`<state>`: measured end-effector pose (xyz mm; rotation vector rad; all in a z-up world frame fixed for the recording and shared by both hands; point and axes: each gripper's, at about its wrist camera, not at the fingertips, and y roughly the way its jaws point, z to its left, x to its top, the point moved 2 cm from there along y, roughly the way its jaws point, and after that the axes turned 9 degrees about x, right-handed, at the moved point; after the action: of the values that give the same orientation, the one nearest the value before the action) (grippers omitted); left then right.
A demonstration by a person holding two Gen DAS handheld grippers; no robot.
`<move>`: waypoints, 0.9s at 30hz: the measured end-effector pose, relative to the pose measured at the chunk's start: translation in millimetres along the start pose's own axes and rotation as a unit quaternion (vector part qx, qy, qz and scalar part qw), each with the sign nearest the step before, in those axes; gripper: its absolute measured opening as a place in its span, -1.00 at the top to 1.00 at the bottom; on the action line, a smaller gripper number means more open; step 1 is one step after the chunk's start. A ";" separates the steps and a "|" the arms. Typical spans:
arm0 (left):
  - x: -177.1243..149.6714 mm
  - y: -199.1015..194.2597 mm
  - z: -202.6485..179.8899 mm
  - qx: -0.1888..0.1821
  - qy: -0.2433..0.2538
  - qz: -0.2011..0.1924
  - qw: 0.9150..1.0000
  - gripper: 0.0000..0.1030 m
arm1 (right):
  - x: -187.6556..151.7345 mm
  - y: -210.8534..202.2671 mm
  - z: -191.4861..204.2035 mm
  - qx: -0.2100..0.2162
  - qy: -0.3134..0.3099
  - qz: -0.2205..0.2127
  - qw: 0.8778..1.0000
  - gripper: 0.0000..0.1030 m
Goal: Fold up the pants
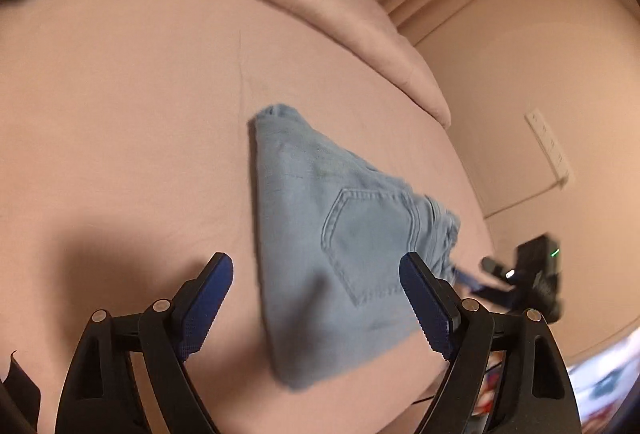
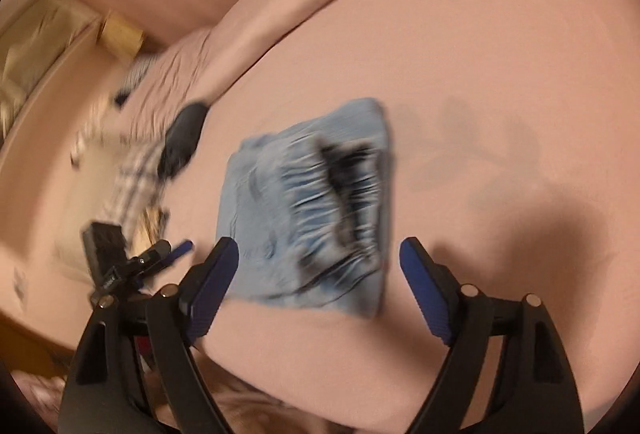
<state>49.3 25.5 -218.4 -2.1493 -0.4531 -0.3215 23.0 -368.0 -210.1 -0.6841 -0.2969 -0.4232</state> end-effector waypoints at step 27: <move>18.6 45.4 18.6 -0.035 -0.051 0.074 0.995 0.69 | 11.9 71.0 10.2 0.004 -0.015 0.067 0.998 0.09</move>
<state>86.8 20.1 -254.6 -2.2608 -0.3423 -0.1466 65.5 -315.1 -236.5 -0.6986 -0.2782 -0.2840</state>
